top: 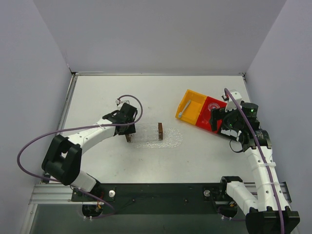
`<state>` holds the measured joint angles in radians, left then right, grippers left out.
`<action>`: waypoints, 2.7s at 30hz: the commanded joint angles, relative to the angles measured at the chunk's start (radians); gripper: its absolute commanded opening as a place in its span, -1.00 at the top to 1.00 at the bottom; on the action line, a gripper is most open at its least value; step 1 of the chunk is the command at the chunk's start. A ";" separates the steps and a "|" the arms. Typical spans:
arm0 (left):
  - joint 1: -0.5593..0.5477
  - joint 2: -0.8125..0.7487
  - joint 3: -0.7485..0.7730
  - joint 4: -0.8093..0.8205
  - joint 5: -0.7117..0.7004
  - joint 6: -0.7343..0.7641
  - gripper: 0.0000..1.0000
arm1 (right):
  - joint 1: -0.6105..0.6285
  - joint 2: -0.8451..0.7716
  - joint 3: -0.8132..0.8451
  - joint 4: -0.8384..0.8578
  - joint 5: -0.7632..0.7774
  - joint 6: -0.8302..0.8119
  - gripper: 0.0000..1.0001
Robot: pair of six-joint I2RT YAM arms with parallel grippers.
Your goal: Prepare toiletry sets of a toothbrush and toothpaste on the tray
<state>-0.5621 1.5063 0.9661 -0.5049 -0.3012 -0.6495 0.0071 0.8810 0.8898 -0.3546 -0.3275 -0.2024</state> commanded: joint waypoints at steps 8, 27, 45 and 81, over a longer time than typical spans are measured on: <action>-0.025 0.012 0.076 0.011 -0.030 -0.059 1.00 | -0.006 0.004 -0.012 0.039 -0.015 -0.012 -1.00; -0.055 -0.058 -0.012 0.098 -0.033 -0.055 1.00 | -0.004 0.010 -0.012 0.039 -0.010 -0.017 -1.00; -0.096 -0.100 -0.052 0.161 -0.050 0.001 1.00 | -0.004 0.013 -0.014 0.039 -0.008 -0.020 -1.00; -0.097 -0.110 -0.099 0.224 -0.018 0.024 0.65 | -0.006 0.013 -0.014 0.039 -0.004 -0.022 -1.00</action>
<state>-0.6556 1.4349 0.8577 -0.3649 -0.3336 -0.6186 0.0071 0.8913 0.8833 -0.3485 -0.3271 -0.2123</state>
